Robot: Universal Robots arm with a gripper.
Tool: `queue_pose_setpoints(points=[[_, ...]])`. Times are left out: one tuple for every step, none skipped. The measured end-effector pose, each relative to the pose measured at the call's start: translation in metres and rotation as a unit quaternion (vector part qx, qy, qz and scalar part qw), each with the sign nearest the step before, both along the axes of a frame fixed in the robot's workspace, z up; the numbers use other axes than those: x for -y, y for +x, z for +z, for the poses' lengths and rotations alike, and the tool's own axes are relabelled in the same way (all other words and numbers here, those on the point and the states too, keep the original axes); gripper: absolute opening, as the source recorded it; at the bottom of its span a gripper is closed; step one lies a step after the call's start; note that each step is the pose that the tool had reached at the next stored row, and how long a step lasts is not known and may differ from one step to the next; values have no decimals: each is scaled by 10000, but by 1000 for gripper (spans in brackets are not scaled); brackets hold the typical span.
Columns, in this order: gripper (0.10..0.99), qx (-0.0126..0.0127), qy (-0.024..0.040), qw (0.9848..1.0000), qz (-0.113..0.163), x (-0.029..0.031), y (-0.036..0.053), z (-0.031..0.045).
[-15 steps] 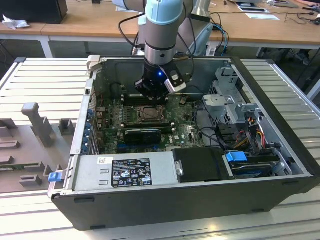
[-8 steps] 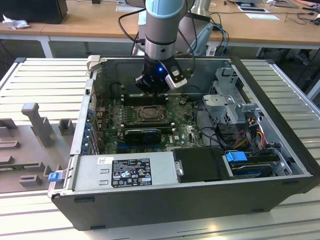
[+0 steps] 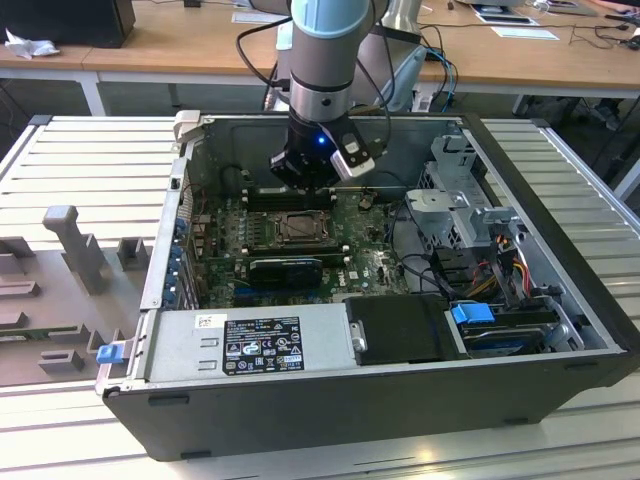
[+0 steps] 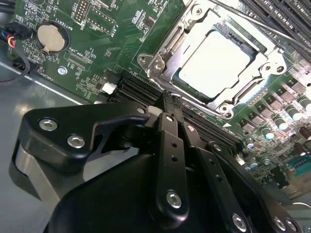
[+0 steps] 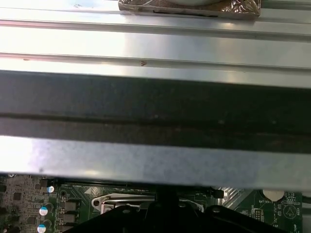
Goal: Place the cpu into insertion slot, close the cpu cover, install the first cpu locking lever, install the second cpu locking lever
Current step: 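Install the first cpu locking lever, then install the second cpu locking lever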
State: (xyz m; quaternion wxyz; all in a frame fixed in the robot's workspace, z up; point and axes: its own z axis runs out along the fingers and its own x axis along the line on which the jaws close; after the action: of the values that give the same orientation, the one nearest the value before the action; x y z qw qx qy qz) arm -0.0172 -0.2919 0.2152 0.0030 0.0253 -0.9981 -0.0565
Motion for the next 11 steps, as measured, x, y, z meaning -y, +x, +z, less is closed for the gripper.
queue_pose_setpoints(points=[[106,0,0,10000,0,2,0,0],[106,0,0,10000,0,3,0,0],[106,0,0,10000,0,5,0,0],[106,0,0,10000,0,6,0,0],[106,0,0,10000,0,8,0,0],[106,0,0,10000,0,9,0,0],[106,0,-1,10000,0,13,0,1],[106,-1,-1,10000,1,17,0,1],[106,0,0,10000,1,25,0,0],[106,0,0,10000,0,33,0,0],[106,0,0,10000,-1,37,0,0]])
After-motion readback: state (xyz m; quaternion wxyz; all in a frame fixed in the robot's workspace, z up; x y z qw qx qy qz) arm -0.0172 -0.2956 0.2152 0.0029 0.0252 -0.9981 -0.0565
